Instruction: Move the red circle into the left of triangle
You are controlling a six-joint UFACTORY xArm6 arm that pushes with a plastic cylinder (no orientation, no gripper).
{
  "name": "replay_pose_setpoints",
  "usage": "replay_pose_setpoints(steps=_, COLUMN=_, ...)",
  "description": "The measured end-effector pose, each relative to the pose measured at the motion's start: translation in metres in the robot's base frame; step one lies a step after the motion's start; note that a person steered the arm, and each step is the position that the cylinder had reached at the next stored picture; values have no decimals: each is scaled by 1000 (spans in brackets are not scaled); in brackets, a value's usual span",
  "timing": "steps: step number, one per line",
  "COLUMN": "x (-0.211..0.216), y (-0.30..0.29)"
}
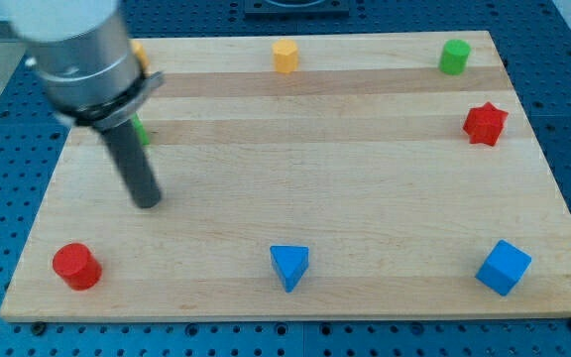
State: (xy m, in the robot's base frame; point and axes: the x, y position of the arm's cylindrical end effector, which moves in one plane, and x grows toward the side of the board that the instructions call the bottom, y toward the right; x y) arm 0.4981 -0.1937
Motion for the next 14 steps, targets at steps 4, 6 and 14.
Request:
replay_pose_setpoints(steps=4, x=110, y=-110)
replay_pose_setpoints(steps=6, x=99, y=-98)
replay_pose_setpoints(steps=14, x=58, y=9)
